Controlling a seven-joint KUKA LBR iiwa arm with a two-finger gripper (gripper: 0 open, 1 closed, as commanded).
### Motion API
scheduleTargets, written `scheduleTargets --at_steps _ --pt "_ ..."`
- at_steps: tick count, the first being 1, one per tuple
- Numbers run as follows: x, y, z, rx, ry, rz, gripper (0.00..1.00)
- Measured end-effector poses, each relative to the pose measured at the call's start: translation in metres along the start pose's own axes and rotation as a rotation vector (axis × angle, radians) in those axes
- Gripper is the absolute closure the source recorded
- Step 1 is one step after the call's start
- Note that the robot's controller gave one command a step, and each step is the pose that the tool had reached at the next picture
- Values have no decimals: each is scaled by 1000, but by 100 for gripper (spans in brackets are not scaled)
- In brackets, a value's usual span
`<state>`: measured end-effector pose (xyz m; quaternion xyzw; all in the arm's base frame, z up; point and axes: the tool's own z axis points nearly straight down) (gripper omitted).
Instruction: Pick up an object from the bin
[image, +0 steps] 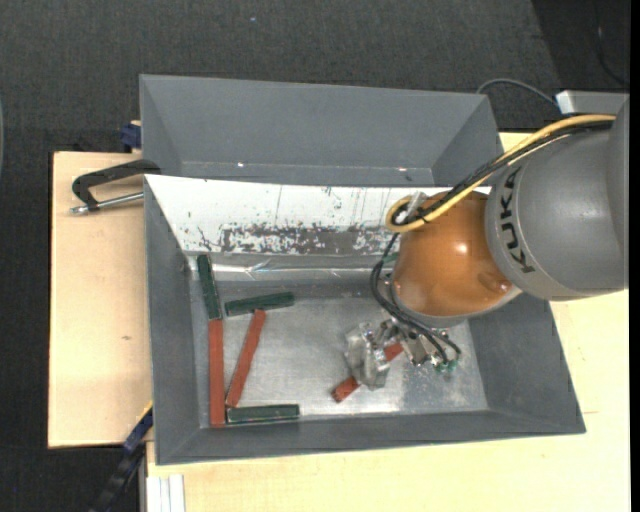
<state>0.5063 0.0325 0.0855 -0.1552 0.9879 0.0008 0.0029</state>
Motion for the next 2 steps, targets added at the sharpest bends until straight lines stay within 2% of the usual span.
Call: scheduleTargets --at_steps 1,2 --pt "7 -32 9 0 1 -16 100" --pt "9 -15 -31 -1 9 -11 100"
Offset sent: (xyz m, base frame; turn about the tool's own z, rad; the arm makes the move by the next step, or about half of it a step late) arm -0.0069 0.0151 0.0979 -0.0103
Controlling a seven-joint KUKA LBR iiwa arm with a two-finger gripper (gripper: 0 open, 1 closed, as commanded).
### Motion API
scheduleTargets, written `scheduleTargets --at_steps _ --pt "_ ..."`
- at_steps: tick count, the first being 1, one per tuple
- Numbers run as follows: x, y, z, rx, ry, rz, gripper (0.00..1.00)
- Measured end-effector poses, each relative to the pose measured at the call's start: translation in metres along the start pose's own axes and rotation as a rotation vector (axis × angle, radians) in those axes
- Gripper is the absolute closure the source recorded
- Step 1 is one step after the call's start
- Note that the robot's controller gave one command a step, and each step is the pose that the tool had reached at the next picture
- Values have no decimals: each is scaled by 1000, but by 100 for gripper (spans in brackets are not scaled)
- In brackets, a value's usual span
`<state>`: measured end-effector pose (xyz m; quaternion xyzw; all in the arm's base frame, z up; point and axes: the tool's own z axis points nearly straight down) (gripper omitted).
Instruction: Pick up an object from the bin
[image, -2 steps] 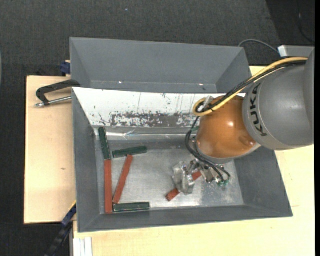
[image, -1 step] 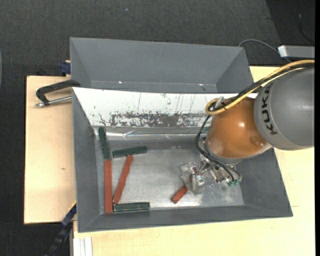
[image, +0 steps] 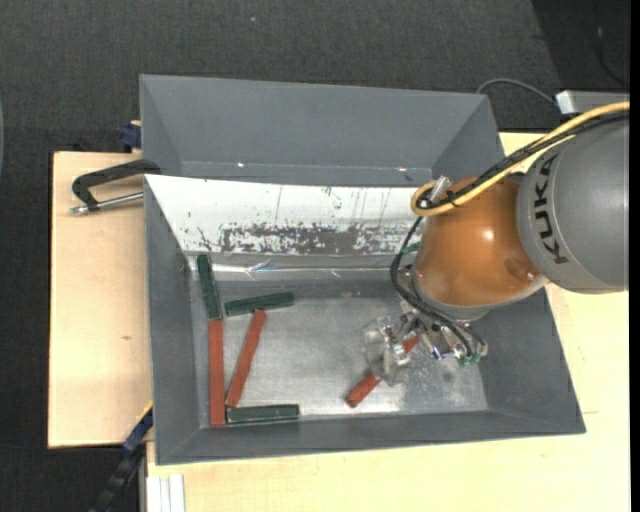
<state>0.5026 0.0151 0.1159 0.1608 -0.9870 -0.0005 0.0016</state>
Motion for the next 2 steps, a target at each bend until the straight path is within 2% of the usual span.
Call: scheduleTargets --at_steps 1,2 --pt "-5 -13 -27 2 -15 -17 100" --pt "12 -3 -58 2 -9 10 0"
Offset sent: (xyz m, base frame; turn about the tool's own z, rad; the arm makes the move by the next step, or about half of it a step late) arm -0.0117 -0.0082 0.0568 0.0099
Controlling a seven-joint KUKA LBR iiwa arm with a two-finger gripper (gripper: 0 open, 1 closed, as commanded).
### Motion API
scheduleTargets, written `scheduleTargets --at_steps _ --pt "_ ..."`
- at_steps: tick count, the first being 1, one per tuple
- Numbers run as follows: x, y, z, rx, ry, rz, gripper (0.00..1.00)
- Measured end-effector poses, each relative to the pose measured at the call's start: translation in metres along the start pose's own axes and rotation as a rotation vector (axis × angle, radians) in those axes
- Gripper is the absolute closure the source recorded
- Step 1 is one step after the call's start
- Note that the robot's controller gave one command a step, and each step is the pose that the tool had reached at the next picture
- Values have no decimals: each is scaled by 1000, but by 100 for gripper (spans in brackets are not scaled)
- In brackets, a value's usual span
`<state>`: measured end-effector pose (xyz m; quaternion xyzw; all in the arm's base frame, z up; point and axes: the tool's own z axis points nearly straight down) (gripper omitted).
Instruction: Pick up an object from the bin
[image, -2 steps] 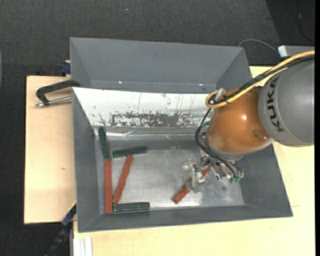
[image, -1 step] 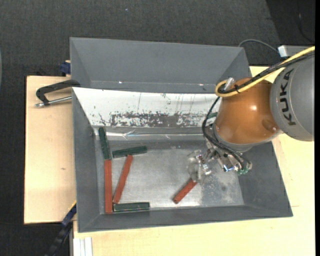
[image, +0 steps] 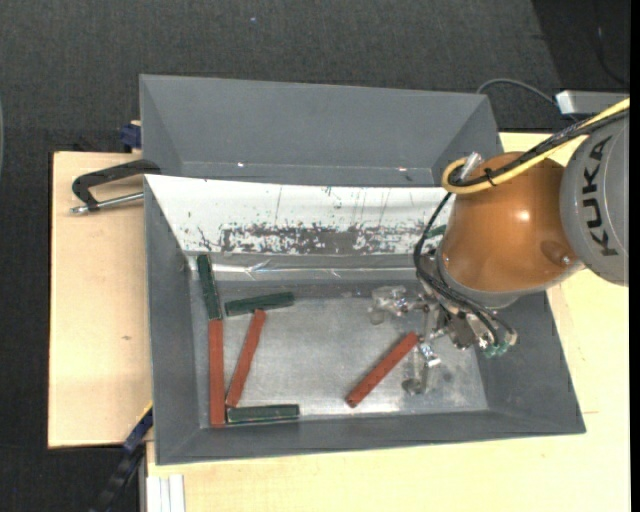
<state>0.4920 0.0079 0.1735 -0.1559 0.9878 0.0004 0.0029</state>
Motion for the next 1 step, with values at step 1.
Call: scheduleTargets --at_steps 1 --pt "0 0 0 0 0 0 0"
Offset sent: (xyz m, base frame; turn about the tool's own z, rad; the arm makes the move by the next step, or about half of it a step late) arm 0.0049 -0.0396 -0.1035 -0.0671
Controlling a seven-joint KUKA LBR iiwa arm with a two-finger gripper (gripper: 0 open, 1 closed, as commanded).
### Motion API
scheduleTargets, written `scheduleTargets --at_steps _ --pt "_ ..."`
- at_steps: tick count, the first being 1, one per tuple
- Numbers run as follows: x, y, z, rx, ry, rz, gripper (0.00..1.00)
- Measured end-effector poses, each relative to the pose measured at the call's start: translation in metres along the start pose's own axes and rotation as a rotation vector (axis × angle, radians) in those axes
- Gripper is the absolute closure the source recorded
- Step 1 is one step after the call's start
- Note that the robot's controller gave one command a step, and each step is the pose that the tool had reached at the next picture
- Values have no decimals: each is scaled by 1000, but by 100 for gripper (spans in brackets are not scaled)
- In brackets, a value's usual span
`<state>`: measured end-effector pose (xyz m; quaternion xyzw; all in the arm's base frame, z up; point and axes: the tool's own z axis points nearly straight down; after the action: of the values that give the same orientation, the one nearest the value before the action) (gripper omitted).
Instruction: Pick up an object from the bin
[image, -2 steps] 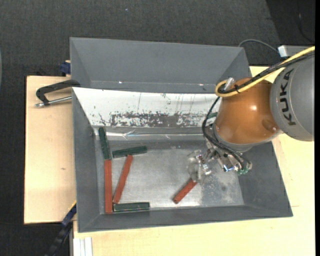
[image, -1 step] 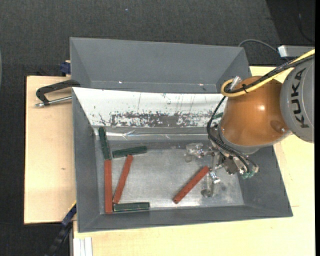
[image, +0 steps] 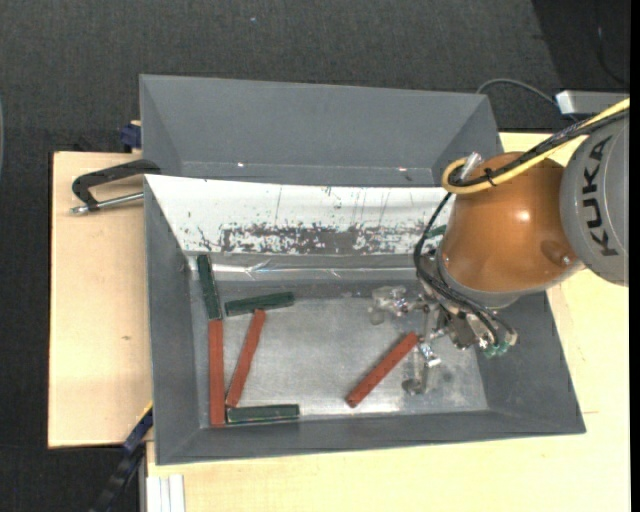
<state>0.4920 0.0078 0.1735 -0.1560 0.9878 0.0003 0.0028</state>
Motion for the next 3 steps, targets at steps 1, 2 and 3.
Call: scheduleTargets --at_steps 1,2,3 --pt "2 -23 58 1 -3 -41 0" --pt "12 -39 97 -1 5 -170 0" --pt "-13 23 103 -2 1 -405 100"
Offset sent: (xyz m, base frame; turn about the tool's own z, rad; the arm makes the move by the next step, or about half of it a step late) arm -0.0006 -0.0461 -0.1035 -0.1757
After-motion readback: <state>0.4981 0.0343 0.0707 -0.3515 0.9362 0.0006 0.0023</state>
